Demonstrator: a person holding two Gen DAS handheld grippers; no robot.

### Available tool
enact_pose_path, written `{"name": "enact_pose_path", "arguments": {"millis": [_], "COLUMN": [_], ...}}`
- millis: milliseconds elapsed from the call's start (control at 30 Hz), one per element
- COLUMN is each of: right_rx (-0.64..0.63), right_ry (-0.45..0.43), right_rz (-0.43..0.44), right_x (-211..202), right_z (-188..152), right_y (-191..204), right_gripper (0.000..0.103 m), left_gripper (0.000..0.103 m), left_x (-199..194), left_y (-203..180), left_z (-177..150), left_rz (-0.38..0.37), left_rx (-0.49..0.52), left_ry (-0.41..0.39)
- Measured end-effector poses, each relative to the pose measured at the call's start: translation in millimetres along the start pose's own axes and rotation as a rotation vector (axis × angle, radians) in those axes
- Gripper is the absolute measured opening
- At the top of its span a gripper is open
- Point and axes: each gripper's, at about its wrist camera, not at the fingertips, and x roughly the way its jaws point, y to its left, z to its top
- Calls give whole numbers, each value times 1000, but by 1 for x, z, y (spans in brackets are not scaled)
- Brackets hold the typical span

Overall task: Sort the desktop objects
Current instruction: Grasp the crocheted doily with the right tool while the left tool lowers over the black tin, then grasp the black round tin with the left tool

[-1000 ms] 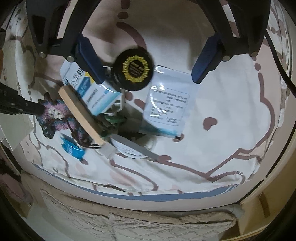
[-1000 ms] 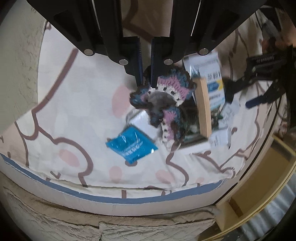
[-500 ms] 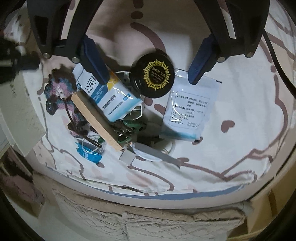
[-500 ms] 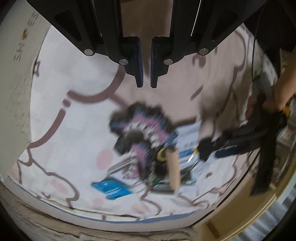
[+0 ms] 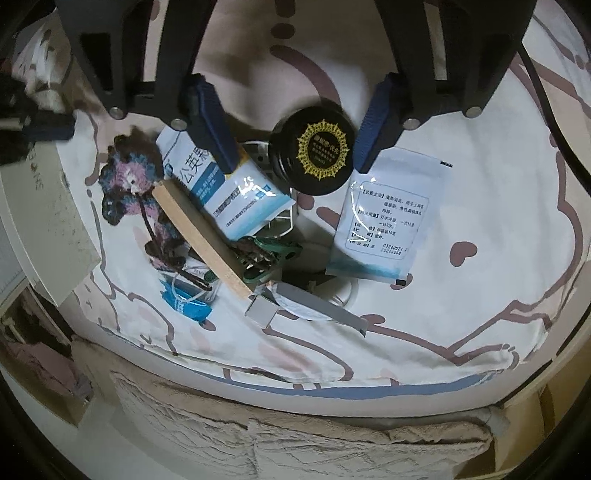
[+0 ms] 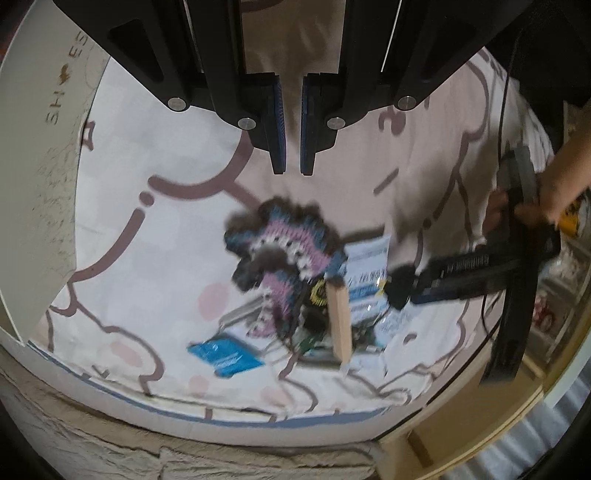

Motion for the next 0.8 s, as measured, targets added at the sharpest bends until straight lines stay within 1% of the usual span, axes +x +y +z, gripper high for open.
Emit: {"name": "enact_pose_path", "arguments": {"millis": [100,167,300,433,500,633,700,733,767,800], "right_rx": [43,77,166,226,254,286,297,311,321,332], "right_ry": [-27,-45,-69,-84,-85,-97,-96,-95,-97,-105], "right_rz": [-1,-5,6,18,28,21,9,2,-3,-11], "right_x": [-2,-3,1,6,9,16,19,21,21,22], "right_z": [8,13,23,31,33,37,39,40,41,41], "right_y": [-8,-13,-23,-29,-31,-36,-39,-42,-45,-47], "right_gripper": [8,8,8,8,8,8,11,20,42,56], "left_gripper": [49,47,46,45,39,37,36,35,34,34], "left_x": [-1,-3,-6,-8,-10,-14,-15,-16,-16,-15], "left_y": [2,3,1,-3,-4,-6,-6,-6,-7,-7], "left_z": [-2,-5,-11,-16,-17,-16,-17,-17,-18,-19], "left_rz": [20,19,19,23,26,14,10,9,10,13], "left_rx": [15,22,58,103,119,135,140,144,149,156], "left_ry": [5,8,9,7,-1,-12,-15,-16,-16,-13]}}
